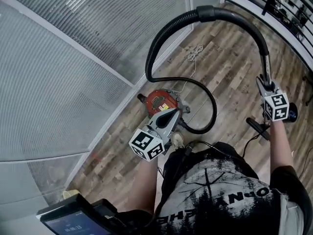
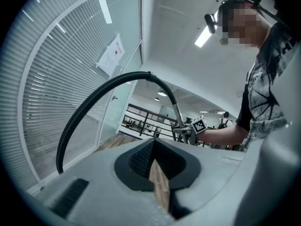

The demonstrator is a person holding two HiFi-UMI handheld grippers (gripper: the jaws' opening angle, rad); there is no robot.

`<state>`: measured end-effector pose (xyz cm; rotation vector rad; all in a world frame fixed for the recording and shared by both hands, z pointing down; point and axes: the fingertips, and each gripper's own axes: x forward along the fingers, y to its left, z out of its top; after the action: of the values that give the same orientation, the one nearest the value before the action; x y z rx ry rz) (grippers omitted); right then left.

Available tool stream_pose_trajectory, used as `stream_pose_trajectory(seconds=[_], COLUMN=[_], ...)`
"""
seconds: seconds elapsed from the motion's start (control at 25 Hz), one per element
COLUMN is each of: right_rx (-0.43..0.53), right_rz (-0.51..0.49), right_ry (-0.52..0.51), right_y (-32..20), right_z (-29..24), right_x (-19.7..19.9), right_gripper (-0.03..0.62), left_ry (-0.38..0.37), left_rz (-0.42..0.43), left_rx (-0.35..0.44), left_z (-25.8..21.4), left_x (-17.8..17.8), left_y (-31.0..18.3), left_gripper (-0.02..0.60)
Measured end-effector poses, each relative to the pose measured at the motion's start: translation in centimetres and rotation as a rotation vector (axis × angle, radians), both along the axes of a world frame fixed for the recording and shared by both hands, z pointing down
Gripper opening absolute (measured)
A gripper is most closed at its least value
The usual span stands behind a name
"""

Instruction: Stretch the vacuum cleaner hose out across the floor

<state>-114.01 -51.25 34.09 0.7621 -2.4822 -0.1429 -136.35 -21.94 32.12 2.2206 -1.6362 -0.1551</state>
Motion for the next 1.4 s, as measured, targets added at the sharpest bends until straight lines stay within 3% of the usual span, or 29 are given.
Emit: stream_pose_trajectory(seconds=[0.24,0.48,0.6,0.96,1.2,1.4], right_rx=[0.004,0.025,0.047,0.071,0.102,0.070], right_rz=[-0.115,-0.157,-0.137,-0.009,0.082,0.140], right_ry=[-0.046,-0.027,-0.035,-0.033,-0.030,-0.083], right_y=[-1.0,-0.4,0.3,6.5,11.0,13.7], right_z=[-0.4,-0.2,-0.3,-3.2,-3.5,-3.1], right_x=[6.3,11.8,14.8,25.6,33.7,39.3], right_gripper=[0.083,0.083,0.083,0.083,0.083,0.083], left_ry=[0.064,0.096,0.094,0.109,0.158,0.143], left_rz=[-0.210,-0.278,-0.255,-0.082,0.026,0.079], left_rx=[-0.008,-0.054,-0.056,-0.003,-0.034,-0.036], left_z=[0.9,1.7,2.0,1.7,4.3,4.2], left_x=[8.6,16.2,18.8,26.9,33.1,37.1], left_y=[2.5,5.7,6.1,8.7,12.1,13.5], left_gripper=[0.000,0.000,0.000,0.000,0.000,0.000])
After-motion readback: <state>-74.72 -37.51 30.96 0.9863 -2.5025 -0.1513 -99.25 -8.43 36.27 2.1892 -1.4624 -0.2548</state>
